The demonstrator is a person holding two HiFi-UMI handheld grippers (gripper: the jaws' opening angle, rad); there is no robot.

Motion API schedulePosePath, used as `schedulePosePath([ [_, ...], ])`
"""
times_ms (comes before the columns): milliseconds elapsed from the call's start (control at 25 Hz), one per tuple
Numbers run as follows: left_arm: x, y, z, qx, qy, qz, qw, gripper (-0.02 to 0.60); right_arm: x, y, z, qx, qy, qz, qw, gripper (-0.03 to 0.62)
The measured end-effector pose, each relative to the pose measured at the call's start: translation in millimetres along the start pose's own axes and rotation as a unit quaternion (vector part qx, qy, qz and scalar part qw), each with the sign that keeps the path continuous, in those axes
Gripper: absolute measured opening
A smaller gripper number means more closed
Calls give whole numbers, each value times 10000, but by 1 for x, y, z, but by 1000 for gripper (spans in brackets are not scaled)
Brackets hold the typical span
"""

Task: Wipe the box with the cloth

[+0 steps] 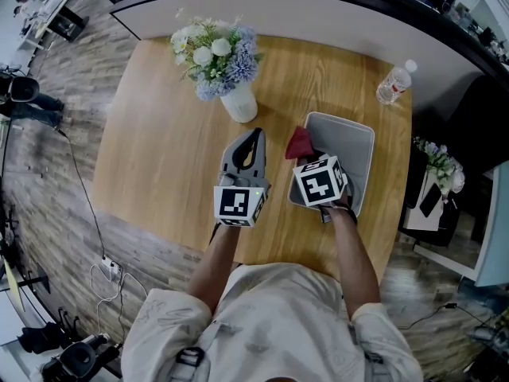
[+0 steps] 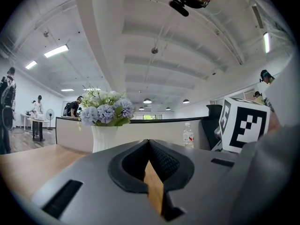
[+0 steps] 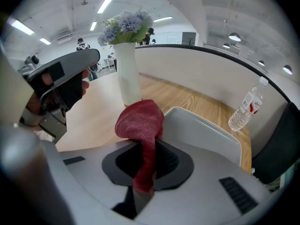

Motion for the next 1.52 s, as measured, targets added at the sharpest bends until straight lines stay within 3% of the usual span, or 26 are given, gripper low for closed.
schedulePosePath([
  [920,-14,-4,-3,-83,136,15,9999,9,-34,23,17,112,160,-349,9992,63],
  [1520,-21,-4,-7,-117,231,35,9997,9,-91,59,39,170,763,-736,9942,63],
])
Point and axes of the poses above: the fingertips, and each gripper's own axes: z backward along the fingers, x to its left, y out of its underside, the point moved 5 cm from there along z, backward along the fingers, and after that the axes turned 1 degree about -x, right-handed, at the moved point
